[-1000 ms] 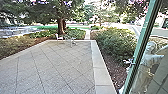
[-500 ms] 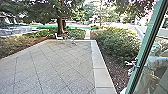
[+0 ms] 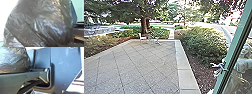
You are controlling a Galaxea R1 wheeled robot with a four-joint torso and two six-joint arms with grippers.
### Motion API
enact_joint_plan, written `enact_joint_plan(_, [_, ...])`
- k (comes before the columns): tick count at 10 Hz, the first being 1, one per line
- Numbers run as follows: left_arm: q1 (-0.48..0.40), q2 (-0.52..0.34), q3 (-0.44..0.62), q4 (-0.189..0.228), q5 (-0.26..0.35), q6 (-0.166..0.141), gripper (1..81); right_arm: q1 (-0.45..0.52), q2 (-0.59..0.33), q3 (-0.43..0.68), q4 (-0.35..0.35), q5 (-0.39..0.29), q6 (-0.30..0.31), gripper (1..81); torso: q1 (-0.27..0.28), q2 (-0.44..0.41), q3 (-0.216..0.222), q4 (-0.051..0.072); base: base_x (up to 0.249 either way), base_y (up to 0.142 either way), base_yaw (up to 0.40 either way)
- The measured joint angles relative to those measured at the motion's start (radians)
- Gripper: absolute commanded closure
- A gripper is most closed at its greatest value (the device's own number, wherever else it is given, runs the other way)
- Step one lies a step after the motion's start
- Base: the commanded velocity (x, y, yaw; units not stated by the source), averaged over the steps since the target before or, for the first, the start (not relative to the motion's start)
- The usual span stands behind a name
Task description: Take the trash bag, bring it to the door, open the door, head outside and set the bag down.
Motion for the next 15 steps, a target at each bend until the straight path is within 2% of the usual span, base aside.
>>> enact_joint_plan(15, [-0.012, 0.0, 0.0, 0.0, -0.004, 0.0, 81.1, 0.016, 0.002, 0.0, 0.0, -0.002, 0.0, 1.0, 0.002, 0.002, -0.001, 0.0, 0.13, 0.0, 0.0])
